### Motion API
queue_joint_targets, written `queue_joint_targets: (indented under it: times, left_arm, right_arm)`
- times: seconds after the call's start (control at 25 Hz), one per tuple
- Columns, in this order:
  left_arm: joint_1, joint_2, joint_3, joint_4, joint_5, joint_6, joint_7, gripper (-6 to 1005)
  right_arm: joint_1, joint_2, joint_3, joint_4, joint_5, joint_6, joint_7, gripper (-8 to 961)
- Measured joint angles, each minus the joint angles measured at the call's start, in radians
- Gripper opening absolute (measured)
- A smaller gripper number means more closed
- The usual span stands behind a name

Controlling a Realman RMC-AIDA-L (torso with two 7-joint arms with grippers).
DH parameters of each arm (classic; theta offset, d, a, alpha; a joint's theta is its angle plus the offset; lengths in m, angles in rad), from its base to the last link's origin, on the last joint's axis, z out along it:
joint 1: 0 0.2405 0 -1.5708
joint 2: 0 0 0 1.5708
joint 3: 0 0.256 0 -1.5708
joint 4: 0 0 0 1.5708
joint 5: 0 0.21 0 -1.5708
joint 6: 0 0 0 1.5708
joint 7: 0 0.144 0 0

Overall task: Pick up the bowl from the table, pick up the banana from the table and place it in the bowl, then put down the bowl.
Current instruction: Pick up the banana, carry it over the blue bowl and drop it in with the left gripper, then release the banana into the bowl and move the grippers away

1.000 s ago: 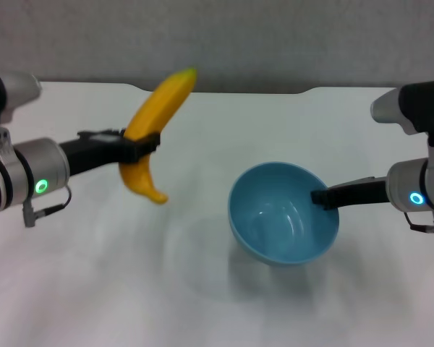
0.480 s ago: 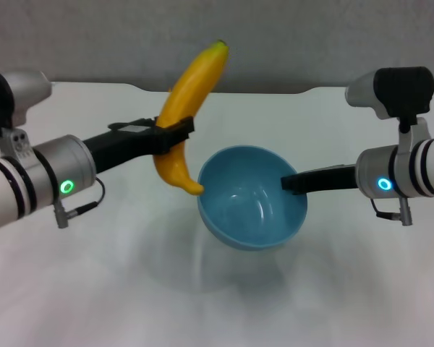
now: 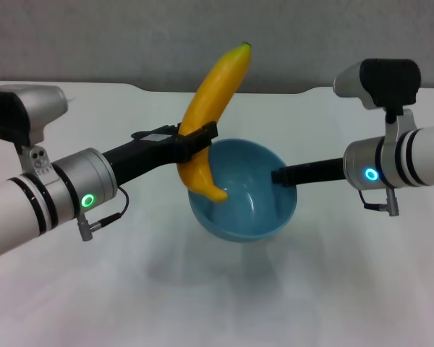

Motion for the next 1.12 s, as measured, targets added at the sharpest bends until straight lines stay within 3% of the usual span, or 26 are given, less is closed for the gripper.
queue_joint_targets:
  times: [1.12]
  left_arm:
    - [-0.037, -0.001, 0.066, 0.062, -0.141, -0.005, 0.132, 638]
  right_arm:
    - [0.027, 0.003, -0.022, 0.002, 0.027, -0.001, 0.001, 43]
